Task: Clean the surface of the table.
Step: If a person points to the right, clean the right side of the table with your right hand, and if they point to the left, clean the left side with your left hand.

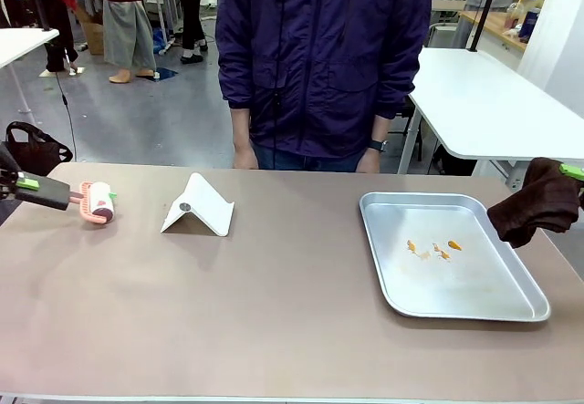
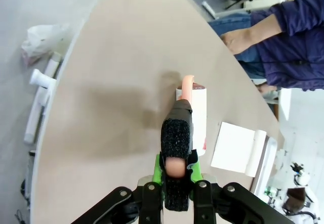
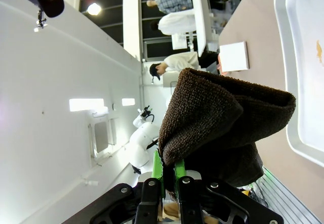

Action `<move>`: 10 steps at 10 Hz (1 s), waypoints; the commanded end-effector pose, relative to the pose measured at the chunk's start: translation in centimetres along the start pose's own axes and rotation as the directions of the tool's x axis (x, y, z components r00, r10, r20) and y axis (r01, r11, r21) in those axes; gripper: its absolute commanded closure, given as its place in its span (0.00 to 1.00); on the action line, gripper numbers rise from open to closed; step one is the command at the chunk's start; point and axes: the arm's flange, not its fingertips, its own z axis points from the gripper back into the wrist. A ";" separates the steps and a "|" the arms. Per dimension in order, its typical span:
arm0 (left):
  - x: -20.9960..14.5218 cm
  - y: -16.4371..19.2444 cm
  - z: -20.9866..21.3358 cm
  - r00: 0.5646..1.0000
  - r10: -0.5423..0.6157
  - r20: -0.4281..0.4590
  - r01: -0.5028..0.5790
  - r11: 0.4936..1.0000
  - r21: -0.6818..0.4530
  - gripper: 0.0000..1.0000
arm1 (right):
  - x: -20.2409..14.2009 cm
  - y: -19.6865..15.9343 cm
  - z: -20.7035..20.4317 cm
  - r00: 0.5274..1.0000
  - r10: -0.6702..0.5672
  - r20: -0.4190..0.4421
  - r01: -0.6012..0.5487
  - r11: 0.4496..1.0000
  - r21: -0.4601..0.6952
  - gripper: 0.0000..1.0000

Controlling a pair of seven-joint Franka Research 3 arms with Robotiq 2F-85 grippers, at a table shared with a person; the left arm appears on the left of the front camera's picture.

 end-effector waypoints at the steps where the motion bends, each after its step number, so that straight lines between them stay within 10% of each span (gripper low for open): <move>1: 0.4 0.7 -4.2 0.998 -0.010 -0.058 0.014 0.998 0.066 0.78 | -0.2 0.6 -0.1 1.000 0.000 -0.001 0.000 1.000 0.002 1.00; 6: 0.8 -3.6 -7.0 0.997 -0.074 -0.016 0.073 0.994 -0.082 0.78 | -0.2 0.6 -0.1 1.000 0.000 -0.001 0.000 1.000 0.002 1.00; 10: -1.1 -8.4 -0.8 0.982 -0.105 0.158 0.153 0.932 -0.330 0.78 | -0.2 0.6 -0.1 1.000 0.000 -0.001 0.000 1.000 0.002 1.00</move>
